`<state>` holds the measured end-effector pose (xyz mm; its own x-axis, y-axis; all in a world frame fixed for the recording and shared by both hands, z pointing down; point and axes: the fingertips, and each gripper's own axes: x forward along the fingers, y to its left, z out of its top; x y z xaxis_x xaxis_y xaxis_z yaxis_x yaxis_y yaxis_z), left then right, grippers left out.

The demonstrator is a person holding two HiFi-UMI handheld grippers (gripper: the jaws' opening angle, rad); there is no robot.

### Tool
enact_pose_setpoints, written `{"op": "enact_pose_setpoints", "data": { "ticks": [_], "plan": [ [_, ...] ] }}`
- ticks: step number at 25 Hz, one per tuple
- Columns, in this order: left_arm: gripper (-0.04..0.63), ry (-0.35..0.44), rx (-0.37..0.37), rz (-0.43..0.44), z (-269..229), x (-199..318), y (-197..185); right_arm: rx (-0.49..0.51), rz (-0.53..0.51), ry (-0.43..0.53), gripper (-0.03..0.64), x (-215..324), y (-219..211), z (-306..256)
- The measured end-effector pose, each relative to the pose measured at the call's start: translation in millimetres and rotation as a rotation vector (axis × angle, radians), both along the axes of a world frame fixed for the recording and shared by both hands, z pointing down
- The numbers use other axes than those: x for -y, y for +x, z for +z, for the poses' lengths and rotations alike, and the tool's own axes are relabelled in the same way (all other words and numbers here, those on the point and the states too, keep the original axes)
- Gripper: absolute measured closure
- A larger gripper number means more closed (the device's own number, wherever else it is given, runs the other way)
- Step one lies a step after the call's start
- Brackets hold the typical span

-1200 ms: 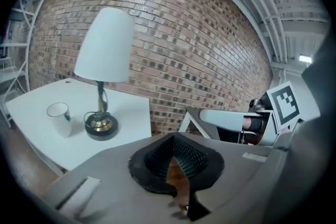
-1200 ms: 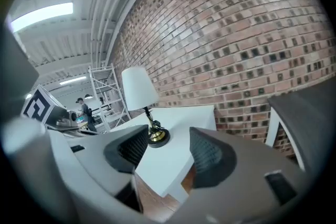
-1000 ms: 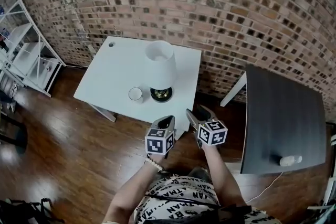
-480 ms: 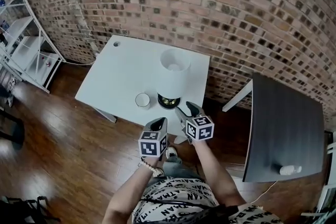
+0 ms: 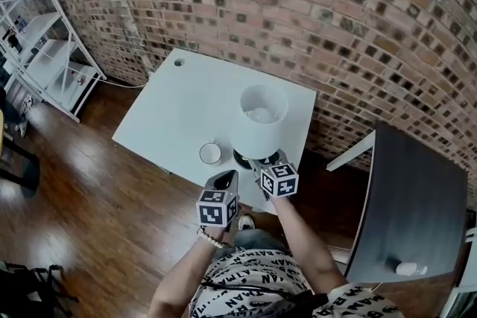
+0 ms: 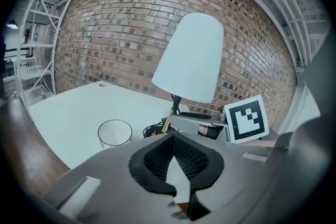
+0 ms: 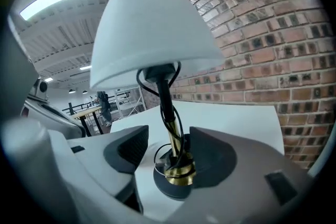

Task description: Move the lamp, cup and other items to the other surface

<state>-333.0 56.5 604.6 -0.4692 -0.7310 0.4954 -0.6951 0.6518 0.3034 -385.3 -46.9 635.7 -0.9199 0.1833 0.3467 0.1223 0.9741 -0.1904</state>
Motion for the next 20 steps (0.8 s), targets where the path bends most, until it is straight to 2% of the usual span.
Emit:
{"op": "enact_pose_setpoints", "data": {
  "ticks": [10, 14, 18, 19, 20],
  "plan": [
    [0.592, -0.004, 0.014, -0.054, 13, -9, -19, 0.111, -0.014, 0.018, 0.359, -11, -40, -2],
    [0.592, 0.0, 0.015, -0.095, 19, -19, -27, 0.144, -0.008, 0.058, 0.432, -11, -46, -7],
    [0.592, -0.005, 0.008, -0.115, 22, -31, -28, 0.176, 0.003, 0.088, 0.433, -10, -52, -9],
    [0.592, -0.007, 0.007, -0.122, 23, -33, -30, 0.192, 0.013, 0.11, 0.467, -7, -54, -12],
    [0.592, -0.009, 0.005, -0.128, 25, -35, -31, 0.204, 0.023, 0.132, 0.531, -4, -56, -16]
  ]
}}
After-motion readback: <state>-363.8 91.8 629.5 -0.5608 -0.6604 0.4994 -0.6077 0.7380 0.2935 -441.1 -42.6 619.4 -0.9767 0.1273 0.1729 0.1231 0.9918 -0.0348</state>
